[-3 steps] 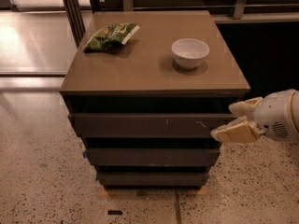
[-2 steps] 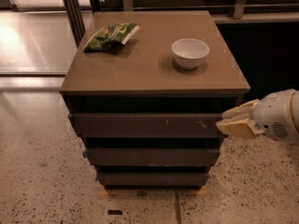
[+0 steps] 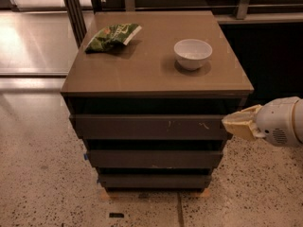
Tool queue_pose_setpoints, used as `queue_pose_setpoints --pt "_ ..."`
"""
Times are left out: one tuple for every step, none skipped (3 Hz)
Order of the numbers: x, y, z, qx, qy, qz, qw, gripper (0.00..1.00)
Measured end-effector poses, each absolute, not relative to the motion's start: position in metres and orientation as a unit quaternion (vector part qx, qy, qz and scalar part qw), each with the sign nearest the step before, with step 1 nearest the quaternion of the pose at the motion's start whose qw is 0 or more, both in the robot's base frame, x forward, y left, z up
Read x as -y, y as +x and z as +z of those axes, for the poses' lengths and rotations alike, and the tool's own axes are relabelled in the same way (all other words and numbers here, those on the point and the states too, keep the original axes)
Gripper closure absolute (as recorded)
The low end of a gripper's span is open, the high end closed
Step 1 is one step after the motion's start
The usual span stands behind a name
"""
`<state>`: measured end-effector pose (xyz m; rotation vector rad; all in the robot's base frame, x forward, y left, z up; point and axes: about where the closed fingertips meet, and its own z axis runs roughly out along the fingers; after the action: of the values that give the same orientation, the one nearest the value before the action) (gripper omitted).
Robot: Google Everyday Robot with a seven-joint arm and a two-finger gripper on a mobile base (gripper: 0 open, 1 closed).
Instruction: Open top drawer
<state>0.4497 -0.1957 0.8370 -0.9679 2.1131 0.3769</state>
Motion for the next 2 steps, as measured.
queue_pose_setpoints --pt "0.195 0.469 0.811 -0.818 -0.337 0.158 0.438 1.00" --pt "0.200 0.498 0.794 -0.810 -0.288 0.150 0.489 1.00"
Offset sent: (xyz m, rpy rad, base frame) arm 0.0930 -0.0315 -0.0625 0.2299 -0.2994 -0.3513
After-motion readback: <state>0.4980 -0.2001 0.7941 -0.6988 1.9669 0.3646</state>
